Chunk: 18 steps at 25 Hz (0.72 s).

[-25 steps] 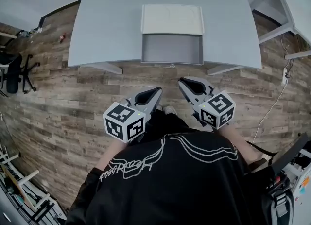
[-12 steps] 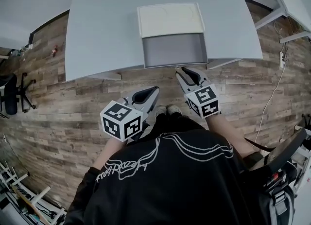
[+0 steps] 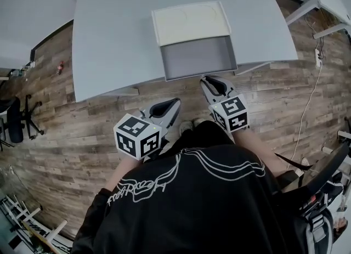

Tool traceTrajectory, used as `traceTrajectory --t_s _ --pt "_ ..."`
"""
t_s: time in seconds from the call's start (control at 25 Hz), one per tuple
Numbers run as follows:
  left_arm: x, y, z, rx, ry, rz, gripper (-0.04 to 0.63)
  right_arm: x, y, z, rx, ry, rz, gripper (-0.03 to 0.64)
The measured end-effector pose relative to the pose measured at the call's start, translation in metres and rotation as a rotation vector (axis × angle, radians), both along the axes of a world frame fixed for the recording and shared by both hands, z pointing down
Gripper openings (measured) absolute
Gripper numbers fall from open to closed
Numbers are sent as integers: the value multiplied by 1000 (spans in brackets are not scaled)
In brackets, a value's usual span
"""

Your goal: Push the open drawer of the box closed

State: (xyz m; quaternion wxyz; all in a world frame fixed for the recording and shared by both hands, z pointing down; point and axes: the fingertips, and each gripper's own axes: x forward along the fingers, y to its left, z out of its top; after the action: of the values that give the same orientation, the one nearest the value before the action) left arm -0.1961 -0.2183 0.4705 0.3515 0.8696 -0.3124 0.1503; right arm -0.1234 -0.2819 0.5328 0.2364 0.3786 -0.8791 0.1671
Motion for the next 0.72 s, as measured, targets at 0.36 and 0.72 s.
traceTrajectory --t_s 0.36,0.72 --pt "-1 -12 2 -3 16 8 6 6 -6 -2 -25 -3 17 71" --pt "-13 -19 2 -7 24 -17 6 0 -32 -5 -17 29 29 71"
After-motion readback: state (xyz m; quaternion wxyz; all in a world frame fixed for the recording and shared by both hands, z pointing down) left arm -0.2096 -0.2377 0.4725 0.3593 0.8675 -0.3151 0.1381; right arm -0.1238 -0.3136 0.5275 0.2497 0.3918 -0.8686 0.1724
